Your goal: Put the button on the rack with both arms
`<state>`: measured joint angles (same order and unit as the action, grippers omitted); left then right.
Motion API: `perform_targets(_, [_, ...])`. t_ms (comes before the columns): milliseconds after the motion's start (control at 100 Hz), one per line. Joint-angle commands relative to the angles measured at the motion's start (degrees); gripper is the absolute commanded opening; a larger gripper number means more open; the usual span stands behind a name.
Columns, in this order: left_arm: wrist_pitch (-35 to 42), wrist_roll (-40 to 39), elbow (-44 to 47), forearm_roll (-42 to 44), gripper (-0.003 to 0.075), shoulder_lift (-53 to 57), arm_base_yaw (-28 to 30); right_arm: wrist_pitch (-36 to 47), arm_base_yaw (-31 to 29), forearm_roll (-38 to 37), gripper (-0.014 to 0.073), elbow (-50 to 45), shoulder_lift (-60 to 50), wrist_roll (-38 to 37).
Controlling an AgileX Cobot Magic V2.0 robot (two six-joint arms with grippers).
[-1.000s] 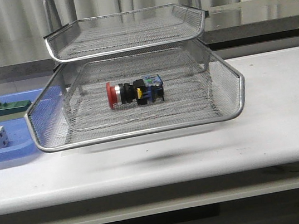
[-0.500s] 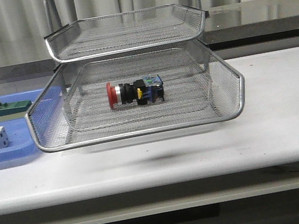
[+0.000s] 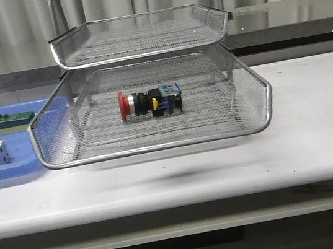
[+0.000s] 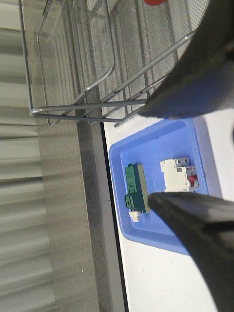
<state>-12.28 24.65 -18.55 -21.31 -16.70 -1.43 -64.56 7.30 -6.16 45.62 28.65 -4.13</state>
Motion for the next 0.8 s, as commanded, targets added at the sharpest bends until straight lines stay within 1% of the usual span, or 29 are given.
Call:
perform_targets(0, [4.6,-0.4,-1.5,-0.9,0.0199,-0.4,0.1,3.7,-0.1,-0.9,-0.0068,1.8,0.1,-0.1])
perform_targets(160, [4.6,-0.4,-1.5,-0.9,0.0017,-0.4,0.1,3.7,-0.1,-0.9,-0.0068,1.8,0.1,-0.1])
perform_targets(180, [4.6,-0.4,-1.5,-0.9,0.0003,-0.4,0.1,3.7,-0.1,-0.9,-0.0068,1.8,0.1,-0.1])
perform_targets(790, [4.6,-0.4,-1.5,-0.8,0.0004,-0.4,0.1,3.8,-0.1,-0.9,-0.0068,1.8,0.1,-0.1])
